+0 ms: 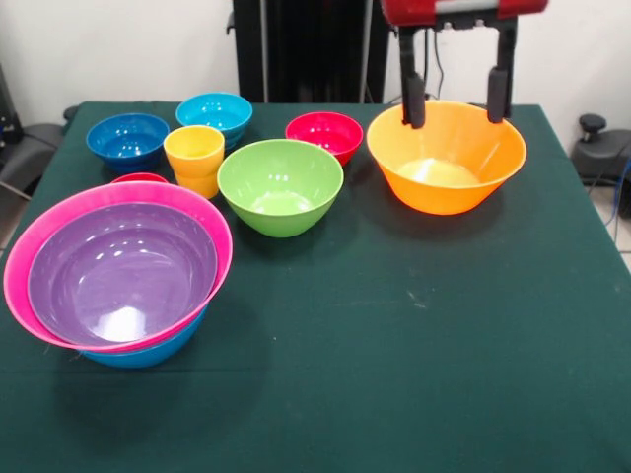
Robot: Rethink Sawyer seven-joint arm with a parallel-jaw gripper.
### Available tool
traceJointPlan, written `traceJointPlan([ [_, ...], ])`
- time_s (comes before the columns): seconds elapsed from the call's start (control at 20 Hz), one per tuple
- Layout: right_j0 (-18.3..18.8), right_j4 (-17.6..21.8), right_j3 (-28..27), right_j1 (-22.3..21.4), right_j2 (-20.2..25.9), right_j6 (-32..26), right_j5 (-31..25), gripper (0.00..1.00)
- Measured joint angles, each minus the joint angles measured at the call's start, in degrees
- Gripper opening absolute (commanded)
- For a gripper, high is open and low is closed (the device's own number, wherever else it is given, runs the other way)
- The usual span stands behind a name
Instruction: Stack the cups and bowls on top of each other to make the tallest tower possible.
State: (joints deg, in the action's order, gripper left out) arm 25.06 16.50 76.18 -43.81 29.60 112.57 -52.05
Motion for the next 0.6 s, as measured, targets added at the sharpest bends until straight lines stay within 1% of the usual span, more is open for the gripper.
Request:
traceJointPlan([
  [0.15,-0.6,0.0,0.0,0.7,-1.2,0.8,0.9,1.00],
  [0.6,-0.5,0.0,0.0,2.1,-4.3,0.9,3.3,1.00],
])
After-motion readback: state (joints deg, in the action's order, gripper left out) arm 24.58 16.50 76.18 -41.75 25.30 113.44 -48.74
